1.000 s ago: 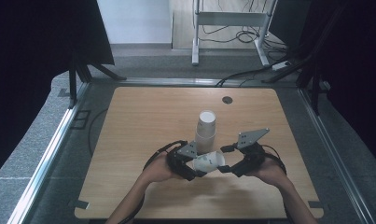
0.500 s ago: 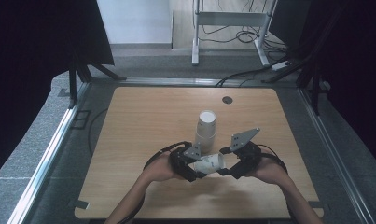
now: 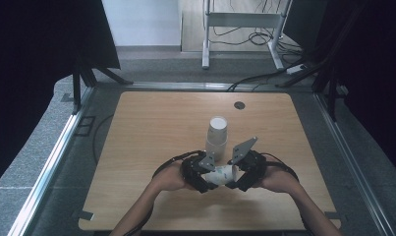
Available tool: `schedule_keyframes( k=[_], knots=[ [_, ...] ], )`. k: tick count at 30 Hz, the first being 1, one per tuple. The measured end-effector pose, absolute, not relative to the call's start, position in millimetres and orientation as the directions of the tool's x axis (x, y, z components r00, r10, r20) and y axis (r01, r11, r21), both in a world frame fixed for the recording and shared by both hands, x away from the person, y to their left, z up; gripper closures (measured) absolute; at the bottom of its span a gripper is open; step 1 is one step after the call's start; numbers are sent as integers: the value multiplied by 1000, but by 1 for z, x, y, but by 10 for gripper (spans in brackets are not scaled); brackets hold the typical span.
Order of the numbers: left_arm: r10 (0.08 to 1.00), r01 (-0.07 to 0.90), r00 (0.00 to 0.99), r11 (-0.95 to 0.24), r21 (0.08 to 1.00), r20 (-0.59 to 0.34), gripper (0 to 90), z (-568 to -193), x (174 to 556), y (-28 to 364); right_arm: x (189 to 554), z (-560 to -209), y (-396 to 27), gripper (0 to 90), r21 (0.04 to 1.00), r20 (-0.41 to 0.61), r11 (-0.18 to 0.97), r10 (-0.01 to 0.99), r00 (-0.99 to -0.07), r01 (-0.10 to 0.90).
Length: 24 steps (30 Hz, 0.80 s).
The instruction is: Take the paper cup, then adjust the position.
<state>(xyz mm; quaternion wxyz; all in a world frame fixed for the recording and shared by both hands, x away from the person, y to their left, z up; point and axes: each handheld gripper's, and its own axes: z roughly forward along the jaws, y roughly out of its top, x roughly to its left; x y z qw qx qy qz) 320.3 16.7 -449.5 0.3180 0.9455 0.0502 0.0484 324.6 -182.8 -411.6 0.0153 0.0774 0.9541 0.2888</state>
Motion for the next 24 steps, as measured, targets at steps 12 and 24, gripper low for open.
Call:
schedule_keyframes(
  k=[12, 24],
  knots=[
    [109, 51, 992, -813, 580, 65, 316, -450, 319, 11, 327, -420, -170, 271, 496, -1, 862, 124, -992, 107],
    [98, 44, 993, -823, 566, 65, 310, -451, 318, 9, 326, -423, -169, 347, 481, 20, 870, 116, -993, 112]
  ],
)
